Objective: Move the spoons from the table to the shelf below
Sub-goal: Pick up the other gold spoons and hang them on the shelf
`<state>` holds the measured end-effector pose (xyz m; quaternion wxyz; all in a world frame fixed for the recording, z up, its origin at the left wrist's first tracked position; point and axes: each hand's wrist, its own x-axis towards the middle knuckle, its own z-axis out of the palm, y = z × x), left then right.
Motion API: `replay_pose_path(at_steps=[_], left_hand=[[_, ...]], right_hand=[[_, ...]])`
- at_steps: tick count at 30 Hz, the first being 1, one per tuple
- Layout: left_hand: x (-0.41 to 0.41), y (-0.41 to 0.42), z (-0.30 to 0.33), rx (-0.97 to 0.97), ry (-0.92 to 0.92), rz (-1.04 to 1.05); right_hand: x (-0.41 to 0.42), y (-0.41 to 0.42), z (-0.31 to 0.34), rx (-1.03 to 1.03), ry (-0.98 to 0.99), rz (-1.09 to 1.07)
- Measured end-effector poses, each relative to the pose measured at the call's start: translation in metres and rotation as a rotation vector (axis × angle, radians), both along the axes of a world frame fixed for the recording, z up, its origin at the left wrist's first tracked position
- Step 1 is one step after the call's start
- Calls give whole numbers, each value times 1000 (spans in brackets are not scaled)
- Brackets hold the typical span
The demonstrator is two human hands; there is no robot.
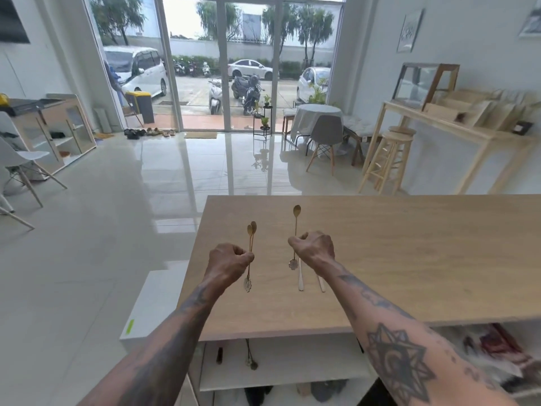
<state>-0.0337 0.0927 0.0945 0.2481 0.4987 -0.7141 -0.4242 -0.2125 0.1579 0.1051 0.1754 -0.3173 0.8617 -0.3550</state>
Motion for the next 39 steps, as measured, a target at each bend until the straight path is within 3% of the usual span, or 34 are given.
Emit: replay_pose_path(at_steps=[8,13,20,26,32,39], left_hand=[[13,60,42,-45,66,24],[19,112,21,7,70,88],[51,181,-66,117,-56,108],[82,196,-136,222,-151,147],[90,169,-219,345,-231,189],[61,74,-323,408,-361,180]], right_hand=[[18,64,31,-34,67,76],[30,117,16,-14,87,119],[52,181,-65,153,1,164],[79,187,-140,278,-48,213],[84,156,-237,396,-155,226],[66,75,-349,486,-218,205]])
